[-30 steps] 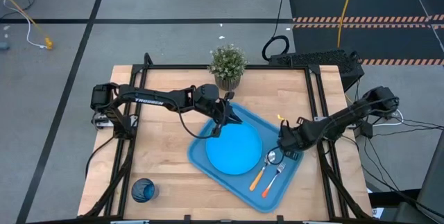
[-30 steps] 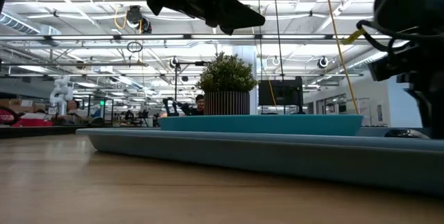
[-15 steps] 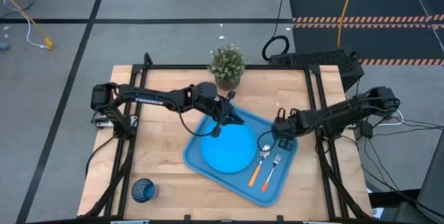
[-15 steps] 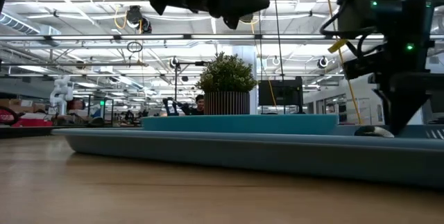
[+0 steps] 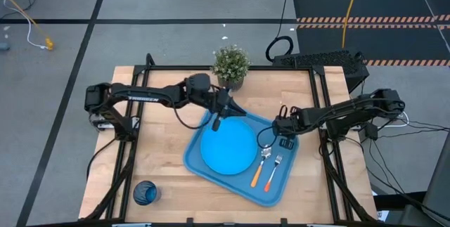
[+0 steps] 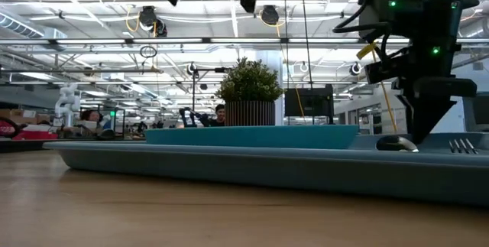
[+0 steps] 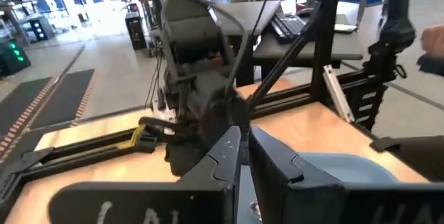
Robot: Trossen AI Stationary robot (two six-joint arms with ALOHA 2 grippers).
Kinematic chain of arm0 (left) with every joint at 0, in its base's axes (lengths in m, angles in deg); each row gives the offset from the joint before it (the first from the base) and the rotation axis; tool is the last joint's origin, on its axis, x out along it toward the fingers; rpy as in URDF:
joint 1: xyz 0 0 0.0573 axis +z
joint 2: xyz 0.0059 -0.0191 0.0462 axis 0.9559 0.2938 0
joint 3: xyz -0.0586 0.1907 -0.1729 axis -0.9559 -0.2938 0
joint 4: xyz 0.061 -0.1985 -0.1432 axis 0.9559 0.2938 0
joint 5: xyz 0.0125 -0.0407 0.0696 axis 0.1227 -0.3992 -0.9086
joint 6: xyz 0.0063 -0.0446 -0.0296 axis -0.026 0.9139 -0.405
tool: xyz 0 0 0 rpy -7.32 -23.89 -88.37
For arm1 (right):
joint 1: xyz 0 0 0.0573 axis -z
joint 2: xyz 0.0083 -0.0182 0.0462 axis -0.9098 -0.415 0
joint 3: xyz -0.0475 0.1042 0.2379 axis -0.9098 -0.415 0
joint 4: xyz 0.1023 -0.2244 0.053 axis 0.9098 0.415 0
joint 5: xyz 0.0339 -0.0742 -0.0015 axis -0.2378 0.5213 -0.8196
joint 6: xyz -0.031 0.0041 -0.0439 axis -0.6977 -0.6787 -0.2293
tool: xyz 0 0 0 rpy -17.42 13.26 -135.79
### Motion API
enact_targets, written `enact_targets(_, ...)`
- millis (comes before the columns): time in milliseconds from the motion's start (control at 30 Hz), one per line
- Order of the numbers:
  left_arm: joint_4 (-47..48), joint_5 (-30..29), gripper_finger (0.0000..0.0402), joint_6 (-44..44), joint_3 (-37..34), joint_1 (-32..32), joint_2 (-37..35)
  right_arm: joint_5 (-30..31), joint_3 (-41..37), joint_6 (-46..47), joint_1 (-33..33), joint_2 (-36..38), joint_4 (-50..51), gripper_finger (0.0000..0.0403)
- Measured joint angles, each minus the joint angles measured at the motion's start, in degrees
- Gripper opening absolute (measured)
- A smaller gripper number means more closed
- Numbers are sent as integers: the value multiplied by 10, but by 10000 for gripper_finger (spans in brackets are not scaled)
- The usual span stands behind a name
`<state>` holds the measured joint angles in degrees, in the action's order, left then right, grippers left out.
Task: Pick and place plate/cup/fork/spoon on tray
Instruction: Move the blue tray to the center of the table
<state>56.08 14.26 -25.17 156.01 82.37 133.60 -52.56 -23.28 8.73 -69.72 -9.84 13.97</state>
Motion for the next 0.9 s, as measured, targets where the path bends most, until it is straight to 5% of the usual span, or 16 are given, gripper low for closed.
enact_targets(467,-150,3,30,61,-169,30,-144,1,38,-73,30,-73,-29,79)
enact_targets(900,-158,1,30,102,-273,42,-228,13,108,-177,83,-131,-46,79)
